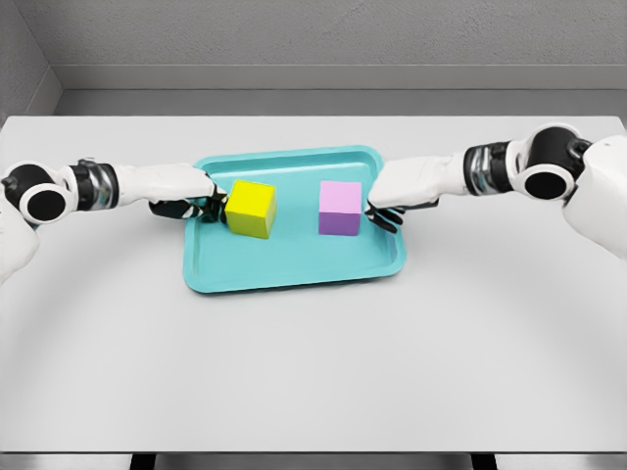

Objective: Push two cubes

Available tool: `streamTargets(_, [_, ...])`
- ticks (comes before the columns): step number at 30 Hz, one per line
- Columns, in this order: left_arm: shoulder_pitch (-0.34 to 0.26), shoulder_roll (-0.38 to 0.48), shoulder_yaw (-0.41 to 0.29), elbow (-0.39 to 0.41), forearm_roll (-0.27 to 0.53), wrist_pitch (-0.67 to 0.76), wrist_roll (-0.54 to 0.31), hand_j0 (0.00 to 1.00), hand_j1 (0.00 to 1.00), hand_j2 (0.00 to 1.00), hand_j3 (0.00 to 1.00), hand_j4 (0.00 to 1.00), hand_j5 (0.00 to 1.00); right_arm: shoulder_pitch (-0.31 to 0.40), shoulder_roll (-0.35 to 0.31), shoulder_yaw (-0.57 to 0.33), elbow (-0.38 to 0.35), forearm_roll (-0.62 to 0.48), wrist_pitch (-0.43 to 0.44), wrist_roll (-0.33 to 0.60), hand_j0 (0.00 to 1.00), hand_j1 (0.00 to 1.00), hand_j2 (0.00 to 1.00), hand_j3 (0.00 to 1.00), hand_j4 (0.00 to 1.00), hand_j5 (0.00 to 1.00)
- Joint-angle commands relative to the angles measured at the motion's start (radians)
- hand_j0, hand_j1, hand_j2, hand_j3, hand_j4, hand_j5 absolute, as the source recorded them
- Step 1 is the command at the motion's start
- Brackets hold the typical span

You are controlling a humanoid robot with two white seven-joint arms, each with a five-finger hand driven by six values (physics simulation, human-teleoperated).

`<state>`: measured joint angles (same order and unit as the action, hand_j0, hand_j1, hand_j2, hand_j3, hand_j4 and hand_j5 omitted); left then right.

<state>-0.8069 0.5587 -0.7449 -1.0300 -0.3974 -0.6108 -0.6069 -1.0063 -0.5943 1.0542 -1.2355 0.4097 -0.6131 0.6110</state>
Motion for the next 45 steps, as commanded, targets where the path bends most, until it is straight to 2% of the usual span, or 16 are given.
streamTargets(1, [0.0,-0.002,-0.001,-0.005,0.017,0.0,-0.004,0.44,0.44,0.44,0.44,0.44,0.44,0.0,0.008,0.006,0.031,0.011,0.002,0.0,0.13,0.13,0.13,0.13,0.13,0.13])
streamTargets(8, [-0.003,0.001,-0.002,-0.036,0.026,0.0,-0.004,0.45,0.45,0.45,0.45,0.45,0.45,-0.025,0.06,0.033,0.122,0.017,0.002,0.0,0.13,0.13,0.13,0.13,0.13,0.13])
streamTargets(16, [-0.005,0.007,-0.002,-0.038,0.045,0.0,-0.004,0.46,0.46,0.46,0.46,0.46,0.46,-0.04,0.085,0.041,0.128,0.037,0.002,0.0,0.13,0.13,0.13,0.13,0.13,0.13])
streamTargets(28, [-0.008,-0.016,-0.024,-0.041,0.054,0.0,-0.004,0.46,0.46,0.46,0.46,0.46,0.46,-0.072,0.162,0.078,0.128,0.037,0.002,0.0,0.13,0.13,0.13,0.13,0.13,0.13])
streamTargets(38, [-0.026,0.003,-0.013,-0.008,0.055,0.0,-0.004,0.46,0.46,0.46,0.46,0.46,0.46,-0.077,0.126,0.059,0.183,0.037,0.002,0.0,0.13,0.13,0.13,0.13,0.13,0.13])
streamTargets(45, [-0.028,0.061,0.002,-0.005,0.074,0.0,-0.004,0.46,0.46,0.46,0.46,0.46,0.46,-0.069,0.136,0.064,0.223,0.054,0.002,0.0,0.13,0.13,0.13,0.13,0.13,0.13])
